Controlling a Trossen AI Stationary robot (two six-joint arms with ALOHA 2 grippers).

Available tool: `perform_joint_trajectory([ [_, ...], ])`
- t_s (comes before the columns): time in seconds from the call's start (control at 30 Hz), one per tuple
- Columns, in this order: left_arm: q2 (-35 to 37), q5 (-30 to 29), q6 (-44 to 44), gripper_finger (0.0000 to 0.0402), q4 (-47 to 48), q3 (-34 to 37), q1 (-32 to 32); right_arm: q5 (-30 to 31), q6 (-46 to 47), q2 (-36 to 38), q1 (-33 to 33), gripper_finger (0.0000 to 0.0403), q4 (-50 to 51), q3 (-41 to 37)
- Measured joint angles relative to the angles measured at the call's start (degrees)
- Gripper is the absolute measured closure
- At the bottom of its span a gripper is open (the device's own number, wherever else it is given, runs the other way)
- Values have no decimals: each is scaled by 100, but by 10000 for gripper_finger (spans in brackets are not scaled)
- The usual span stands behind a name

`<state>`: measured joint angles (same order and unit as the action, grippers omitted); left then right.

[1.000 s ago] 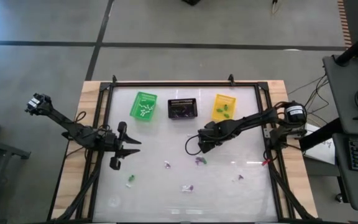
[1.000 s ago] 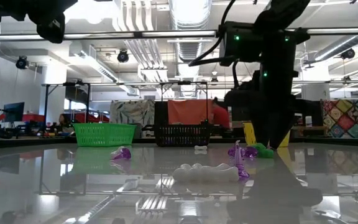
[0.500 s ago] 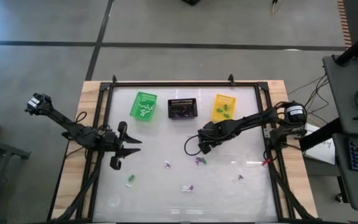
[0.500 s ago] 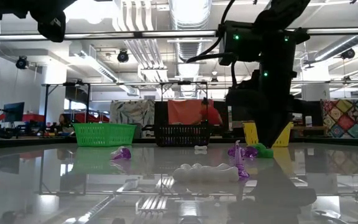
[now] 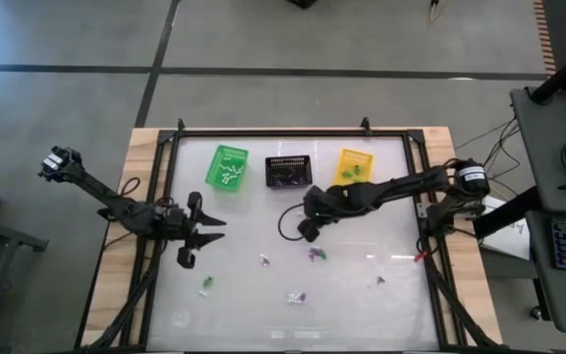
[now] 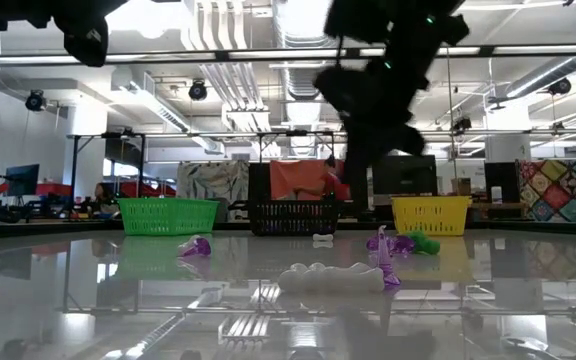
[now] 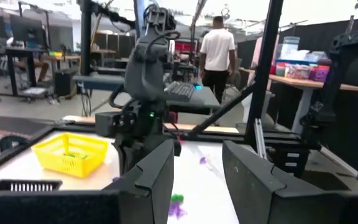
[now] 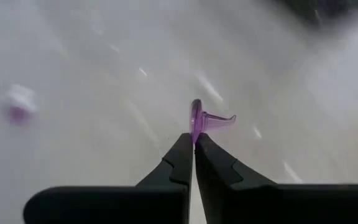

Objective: Sort Halloween decoration
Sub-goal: Put the purple witch hat toy into the black basket, then put the white bone toy into the green basket

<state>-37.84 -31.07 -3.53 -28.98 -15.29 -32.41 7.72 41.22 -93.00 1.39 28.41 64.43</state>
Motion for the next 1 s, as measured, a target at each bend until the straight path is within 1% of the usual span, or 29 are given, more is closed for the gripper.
perform_joint_trajectory([
  [0.1, -11, 0, 132, 282, -140, 0, -1, -16, -730, 1, -85, 394, -804, 110],
  [0.17, 2, -2, 150, 282, -149, 0, 1, 14, -1189, 1, -203, 394, -1511, 107],
  [0.23, 6, -2, 153, 282, -150, 0, 1, 208, -1512, -4, -374, 394, -2135, 100],
  [0.27, 6, -2, 153, 282, -150, 0, 1, 454, -1583, -14, -468, 394, -2372, 100],
  [0.33, 4, -3, 153, 282, -147, 0, 0, 1273, -1569, -63, -660, 394, -2768, 98],
  [0.4, 5, -3, 134, 282, -150, 0, 1, 2070, -1552, -105, -822, 394, -2943, 92],
  [0.43, 6, -3, 125, 282, -150, 0, 1, 2286, -1606, -141, -903, 394, -3003, 93],
  [0.47, 6, -4, 108, 282, -149, 0, 1, 2357, -1654, -168, -978, 394, -3037, 93],
  [0.5, 6, -2, 94, 282, -150, 0, -1, 2309, -1652, -193, -1064, 394, -3008, 93],
  [0.57, 0, -3, 94, 282, -150, 0, -1, 1993, -1567, -289, -1196, 389, -2997, 91],
  [0.67, 0, -33, 94, 282, -148, 0, -1, 1611, -1437, -453, -1343, 373, -2990, 91],
  [0.8, 0, -187, 86, 282, -138, 0, 1, 1558, -1466, -550, -1386, 346, -2961, 86],
  [0.93, -21, -195, -33, 282, -80, 0, 0, 1410, -1484, -453, -1379, 326, -2995, 86],
  [1.0, -49, -195, -87, 282, -66, 0, -1, 1171, -1533, -323, -1347, 323, -2976, 86],
])
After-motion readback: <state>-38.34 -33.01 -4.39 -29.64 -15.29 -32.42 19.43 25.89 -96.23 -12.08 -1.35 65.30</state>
